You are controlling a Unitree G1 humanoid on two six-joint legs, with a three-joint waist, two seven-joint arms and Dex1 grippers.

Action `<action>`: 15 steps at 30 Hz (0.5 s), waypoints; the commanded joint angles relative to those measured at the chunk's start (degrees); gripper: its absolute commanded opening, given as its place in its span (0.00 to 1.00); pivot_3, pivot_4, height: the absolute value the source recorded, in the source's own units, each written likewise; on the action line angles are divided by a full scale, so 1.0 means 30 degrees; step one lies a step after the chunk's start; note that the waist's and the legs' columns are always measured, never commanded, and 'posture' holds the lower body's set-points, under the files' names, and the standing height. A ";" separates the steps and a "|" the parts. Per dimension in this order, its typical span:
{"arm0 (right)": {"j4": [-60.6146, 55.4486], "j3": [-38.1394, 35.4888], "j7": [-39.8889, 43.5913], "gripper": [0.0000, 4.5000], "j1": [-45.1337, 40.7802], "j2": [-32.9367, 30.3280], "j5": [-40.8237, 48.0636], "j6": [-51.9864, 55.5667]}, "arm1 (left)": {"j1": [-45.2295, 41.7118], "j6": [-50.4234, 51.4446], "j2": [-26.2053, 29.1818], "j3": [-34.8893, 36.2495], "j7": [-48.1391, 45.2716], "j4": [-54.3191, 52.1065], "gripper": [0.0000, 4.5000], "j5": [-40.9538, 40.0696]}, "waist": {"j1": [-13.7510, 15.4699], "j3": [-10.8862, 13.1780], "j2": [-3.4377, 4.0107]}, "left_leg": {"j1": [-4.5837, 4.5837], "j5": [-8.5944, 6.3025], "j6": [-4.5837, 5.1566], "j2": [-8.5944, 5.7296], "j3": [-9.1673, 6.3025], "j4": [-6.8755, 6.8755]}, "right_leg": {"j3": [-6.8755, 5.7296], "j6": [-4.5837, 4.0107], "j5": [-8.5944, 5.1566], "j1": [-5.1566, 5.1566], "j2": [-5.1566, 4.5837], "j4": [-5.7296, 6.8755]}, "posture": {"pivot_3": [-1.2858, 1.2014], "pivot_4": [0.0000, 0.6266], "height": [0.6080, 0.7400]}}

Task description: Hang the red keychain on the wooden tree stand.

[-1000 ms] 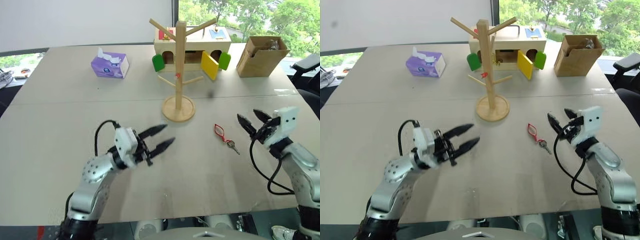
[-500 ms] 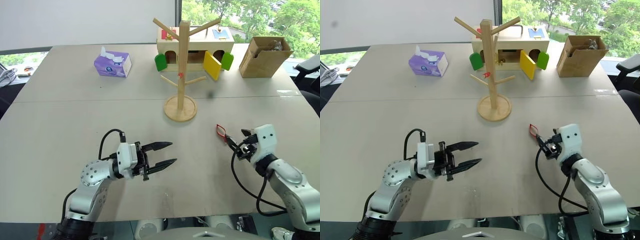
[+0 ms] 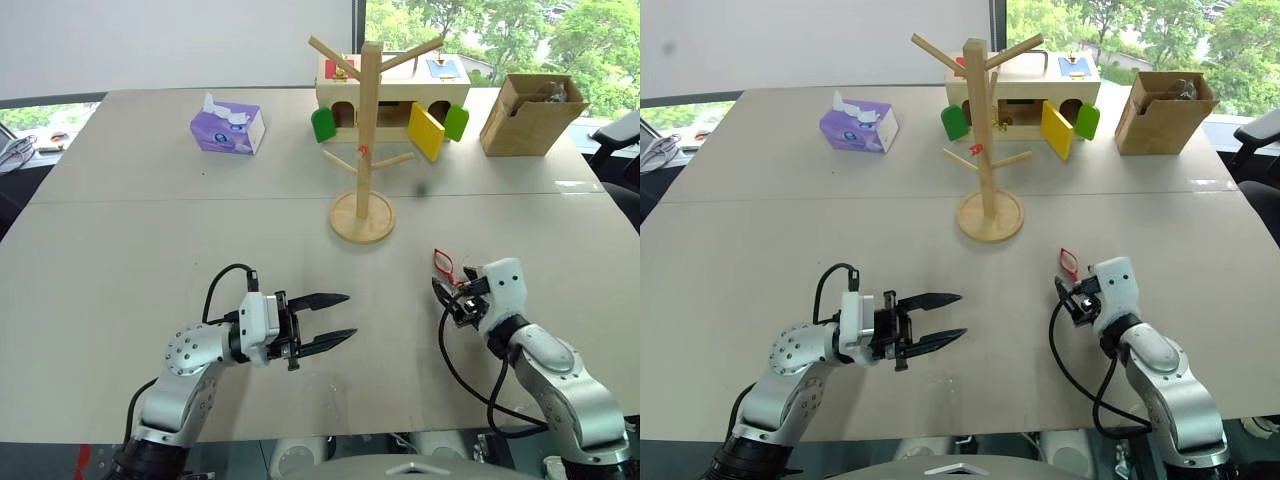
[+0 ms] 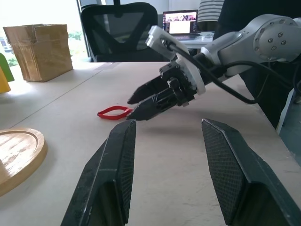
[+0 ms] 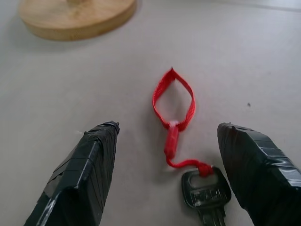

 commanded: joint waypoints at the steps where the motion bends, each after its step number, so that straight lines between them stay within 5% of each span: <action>1: 0.0286 -0.0076 0.0077 0.80 -0.0022 0.0331 -0.0125 -0.0581 | 0.0071 -0.0100 -0.0055 -0.0231 0.0117 -0.0305 0.50 0.0111 | -0.0001 -0.0002 -0.0004 | 0.0000 0.0000 0.0000 0.0000 0.0001 0.0000 | 0.0000 0.0000 0.0000 0.0000 0.0000 0.0000 | 0.52 0.24 1.00; 3: 0.0723 -0.0045 0.0068 0.80 -0.0134 0.0533 -0.0206 -0.0755 | 0.0179 -0.0323 -0.0155 -0.0280 0.0121 -0.0050 0.50 0.0297 | -0.0004 -0.0006 -0.0011 | 0.0000 0.0000 0.0000 0.0001 -0.0001 0.0000 | -0.0001 0.0005 -0.0003 0.0001 0.0002 -0.0001 | 0.52 0.24 1.00; 5: 0.1065 -0.0019 0.0144 0.67 -0.0371 0.0550 -0.0403 -0.1003 | 0.0250 -0.0368 -0.0275 -0.0317 0.0278 0.0113 0.51 0.0472 | -0.0010 -0.0012 -0.0019 | 0.0004 0.0000 0.0000 0.0002 -0.0001 0.0001 | 0.0000 0.0008 -0.0005 0.0003 0.0002 0.0000 | 0.52 0.24 1.00; 12: 0.1537 0.0056 0.0475 0.02 -0.0800 0.0628 -0.0661 -0.1394 | 0.0276 -0.0441 -0.0436 -0.0337 0.0604 0.0310 0.51 0.0738 | -0.0212 -0.0025 -0.0040 | 0.0008 0.0000 0.0000 0.0009 -0.0010 -0.0002 | -0.0003 -0.0007 0.0005 0.0002 0.0010 0.0005 | 0.52 0.24 1.00; 15: 0.1633 0.0093 0.0661 0.00 -0.0952 0.0611 -0.0715 -0.1459 | 0.0241 -0.0475 -0.0466 -0.0316 0.0723 0.0396 0.51 0.0791 | -0.0252 -0.0026 -0.0041 | 0.0004 0.0000 0.0000 0.0008 -0.0007 -0.0003 | -0.0002 -0.0001 0.0028 0.0002 0.0007 0.0001 | 0.52 0.24 1.00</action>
